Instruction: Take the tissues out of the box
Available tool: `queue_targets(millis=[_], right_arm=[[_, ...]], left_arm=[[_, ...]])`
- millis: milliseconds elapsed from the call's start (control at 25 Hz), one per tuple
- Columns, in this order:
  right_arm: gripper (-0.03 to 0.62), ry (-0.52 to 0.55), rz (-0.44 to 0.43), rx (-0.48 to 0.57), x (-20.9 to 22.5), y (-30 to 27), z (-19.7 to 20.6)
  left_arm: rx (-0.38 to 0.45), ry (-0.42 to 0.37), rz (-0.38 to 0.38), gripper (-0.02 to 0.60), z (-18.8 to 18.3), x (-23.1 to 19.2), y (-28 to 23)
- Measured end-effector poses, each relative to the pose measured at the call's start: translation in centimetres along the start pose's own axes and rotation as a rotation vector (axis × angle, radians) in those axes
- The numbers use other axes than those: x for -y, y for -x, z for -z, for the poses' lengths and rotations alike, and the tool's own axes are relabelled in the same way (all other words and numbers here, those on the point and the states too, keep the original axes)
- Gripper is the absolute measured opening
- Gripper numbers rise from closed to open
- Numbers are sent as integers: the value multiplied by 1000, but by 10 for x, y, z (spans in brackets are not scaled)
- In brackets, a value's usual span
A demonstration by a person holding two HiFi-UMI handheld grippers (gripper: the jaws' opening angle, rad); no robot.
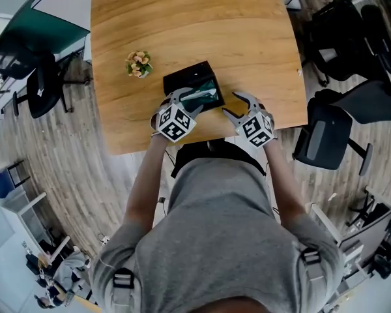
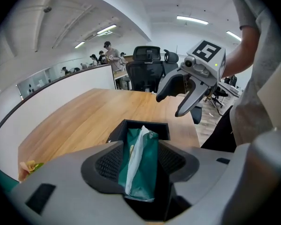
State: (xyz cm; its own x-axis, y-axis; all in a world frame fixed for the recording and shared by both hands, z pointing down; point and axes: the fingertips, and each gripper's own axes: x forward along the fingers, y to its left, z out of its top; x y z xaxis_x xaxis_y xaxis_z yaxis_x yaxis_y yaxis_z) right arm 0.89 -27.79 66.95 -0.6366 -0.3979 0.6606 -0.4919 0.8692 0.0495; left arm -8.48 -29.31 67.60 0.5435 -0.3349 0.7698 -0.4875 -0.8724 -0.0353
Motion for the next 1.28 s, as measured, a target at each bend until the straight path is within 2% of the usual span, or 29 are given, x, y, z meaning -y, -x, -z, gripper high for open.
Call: queue_targets(millis=[280, 560, 640, 800, 1280], right_arm=[[265, -20, 8, -35, 1, -4, 10], [265, -24, 13, -58, -6, -8, 17], [264, -32, 19, -65, -7, -7, 21], [262, -56, 31, -72, -7, -5, 28], [259, -75, 43, -71, -12, 0, 35]], left_arm=[[-101, -28, 63, 238, 17, 0, -29], [-232, -125, 71, 238, 36, -3, -50], [-244, -122, 76, 235, 38, -2, -54], [-262, -118, 90, 187, 41, -2, -58], [-255, -119, 92, 66, 38, 0, -49]])
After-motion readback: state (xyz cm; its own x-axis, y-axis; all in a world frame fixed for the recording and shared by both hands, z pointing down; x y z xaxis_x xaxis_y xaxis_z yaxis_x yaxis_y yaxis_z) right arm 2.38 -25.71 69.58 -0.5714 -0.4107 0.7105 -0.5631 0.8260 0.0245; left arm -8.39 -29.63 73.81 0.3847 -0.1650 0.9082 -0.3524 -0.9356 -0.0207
